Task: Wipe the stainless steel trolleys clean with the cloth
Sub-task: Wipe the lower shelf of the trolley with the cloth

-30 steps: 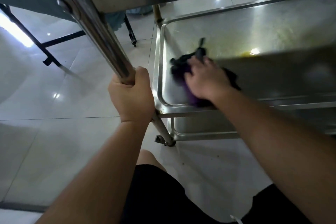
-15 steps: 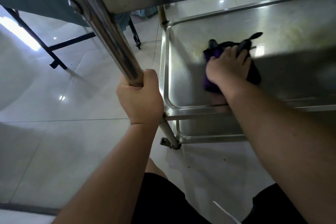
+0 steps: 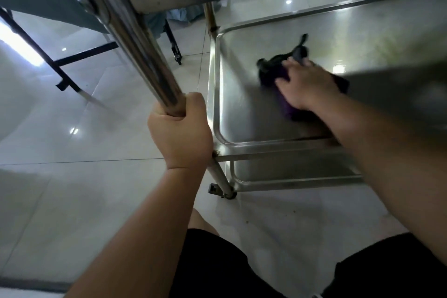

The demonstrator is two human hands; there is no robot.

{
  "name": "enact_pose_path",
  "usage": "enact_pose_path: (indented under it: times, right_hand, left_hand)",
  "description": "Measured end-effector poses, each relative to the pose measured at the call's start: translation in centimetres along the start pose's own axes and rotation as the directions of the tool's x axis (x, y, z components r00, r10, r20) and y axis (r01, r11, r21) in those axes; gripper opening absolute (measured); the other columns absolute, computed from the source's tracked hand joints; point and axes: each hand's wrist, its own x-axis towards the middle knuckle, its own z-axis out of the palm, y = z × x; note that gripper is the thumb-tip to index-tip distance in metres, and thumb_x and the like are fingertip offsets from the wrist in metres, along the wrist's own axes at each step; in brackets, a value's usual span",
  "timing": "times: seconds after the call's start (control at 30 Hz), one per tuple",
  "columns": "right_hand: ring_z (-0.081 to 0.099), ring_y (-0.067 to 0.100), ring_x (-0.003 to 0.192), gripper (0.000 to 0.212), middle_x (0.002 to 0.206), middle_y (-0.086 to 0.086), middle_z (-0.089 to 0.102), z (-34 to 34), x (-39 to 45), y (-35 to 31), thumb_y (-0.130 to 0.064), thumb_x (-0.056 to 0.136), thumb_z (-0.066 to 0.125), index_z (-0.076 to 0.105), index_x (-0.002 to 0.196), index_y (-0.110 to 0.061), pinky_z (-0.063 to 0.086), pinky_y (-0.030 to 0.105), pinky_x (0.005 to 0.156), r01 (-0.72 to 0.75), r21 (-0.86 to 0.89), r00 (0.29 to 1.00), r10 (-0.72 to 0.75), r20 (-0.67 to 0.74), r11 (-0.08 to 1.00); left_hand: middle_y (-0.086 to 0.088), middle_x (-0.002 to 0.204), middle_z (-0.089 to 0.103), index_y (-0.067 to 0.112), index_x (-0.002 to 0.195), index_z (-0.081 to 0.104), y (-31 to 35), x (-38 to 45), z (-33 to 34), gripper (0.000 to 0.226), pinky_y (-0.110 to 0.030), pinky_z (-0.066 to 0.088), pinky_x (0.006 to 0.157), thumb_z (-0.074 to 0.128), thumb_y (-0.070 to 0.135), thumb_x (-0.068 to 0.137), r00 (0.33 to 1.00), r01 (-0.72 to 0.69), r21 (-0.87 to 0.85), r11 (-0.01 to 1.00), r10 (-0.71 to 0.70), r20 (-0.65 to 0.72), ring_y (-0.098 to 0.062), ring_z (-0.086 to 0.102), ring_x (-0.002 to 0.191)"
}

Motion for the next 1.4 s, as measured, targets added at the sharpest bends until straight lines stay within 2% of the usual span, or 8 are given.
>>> enact_pose_path:
  times: [0.13,0.23,0.47,0.77,1.0,1.17,1.27,1.4]
  right_hand:
    - [0.015,0.033,0.158,0.071,0.172,0.004,0.019,-1.3,-0.4,7.6,-0.054,0.102,0.027,0.026,0.163,-0.019,0.012,0.05,0.128,-0.449,0.035,0.889,0.451,-0.084,0.893]
    - [0.004,0.036,0.159,0.073,0.175,0.002,0.008,-0.4,0.0,4.9,-0.052,0.102,0.02,0.016,0.166,-0.016,0.002,0.051,0.127,-0.563,0.016,0.824,0.563,-0.065,0.826]
    - [0.001,0.028,0.16,0.065,0.175,-0.007,0.006,3.8,-2.6,-12.1,-0.05,0.106,0.017,0.016,0.166,-0.026,0.0,0.05,0.128,0.026,0.075,0.993,-0.034,0.11,0.997]
    - [0.009,0.013,0.16,0.057,0.171,-0.021,0.017,3.4,-9.1,-11.6,-0.047,0.106,0.023,0.022,0.163,-0.041,0.006,0.043,0.129,0.537,0.178,0.794,-0.566,0.224,0.824]
    - [0.024,0.016,0.156,0.062,0.168,-0.012,0.031,3.3,-13.9,-7.6,-0.057,0.106,0.026,0.032,0.162,-0.03,0.016,0.039,0.128,0.522,-0.046,0.851,-0.516,0.092,0.852]
    - [0.019,0.014,0.158,0.067,0.169,-0.016,0.025,2.2,-13.3,-3.2,-0.061,0.103,0.016,0.03,0.162,-0.033,0.012,0.04,0.128,0.423,-0.014,0.901,-0.419,0.115,0.906]
    - [0.014,0.013,0.159,0.066,0.171,-0.017,0.019,1.2,-12.6,-0.1,-0.06,0.105,0.017,0.026,0.164,-0.032,0.01,0.039,0.129,0.361,-0.013,0.927,-0.358,0.112,0.932]
    - [0.011,0.015,0.159,0.067,0.172,-0.015,0.016,-0.1,-12.6,4.2,-0.06,0.105,0.014,0.021,0.165,-0.031,0.009,0.04,0.129,0.304,-0.026,0.947,-0.3,0.111,0.952]
  left_hand:
    - [-0.023,0.061,0.03,-0.001,0.068,0.031,-0.1,-0.1,0.1,0.039,-0.049,0.032,0.046,0.058,0.028,0.074,1.0,0.005,-0.024,1.0,-0.004,0.007,-0.044,0.031,0.055]
    - [-0.02,0.062,0.028,0.004,0.068,0.029,0.0,-0.2,0.2,0.037,-0.047,0.029,0.047,0.058,0.027,0.074,1.0,0.015,-0.046,0.999,-0.015,0.008,-0.042,0.028,0.055]
    - [-0.023,0.06,0.035,0.005,0.065,0.038,0.4,-0.3,0.0,0.035,-0.049,0.037,0.047,0.06,0.031,0.074,1.0,0.023,-0.015,1.0,-0.023,-0.002,-0.04,0.036,0.053]
    - [0.006,0.05,0.038,0.028,0.051,0.042,0.5,-0.7,-0.9,0.029,-0.035,0.034,0.05,0.06,0.03,0.073,0.998,0.024,0.001,1.0,-0.024,0.052,-0.02,0.037,0.05]
    - [-0.015,0.062,0.059,0.003,0.073,0.056,1.0,-1.2,-1.2,0.035,-0.034,0.047,0.051,0.06,0.037,0.077,0.999,0.024,0.104,0.994,-0.028,0.037,-0.024,0.059,0.056]
    - [0.01,0.094,0.058,0.036,0.095,0.05,-0.4,-2.6,-3.3,0.023,-0.026,0.048,0.073,0.066,0.05,0.087,0.996,-0.05,0.413,0.91,0.016,0.085,-0.008,0.06,0.087]
    - [0.01,0.1,0.049,0.026,0.101,0.048,-4.0,-7.8,-4.8,0.031,-0.035,0.044,0.08,0.073,0.038,0.087,0.988,0.117,0.523,0.844,-0.15,0.02,-0.022,0.054,0.097]
    - [0.01,0.076,0.059,0.036,0.085,0.051,-6.4,-14.7,-3.4,0.017,-0.024,0.041,0.059,0.067,0.032,0.091,0.848,-0.126,0.626,0.77,-0.244,0.471,-0.008,0.058,0.073]
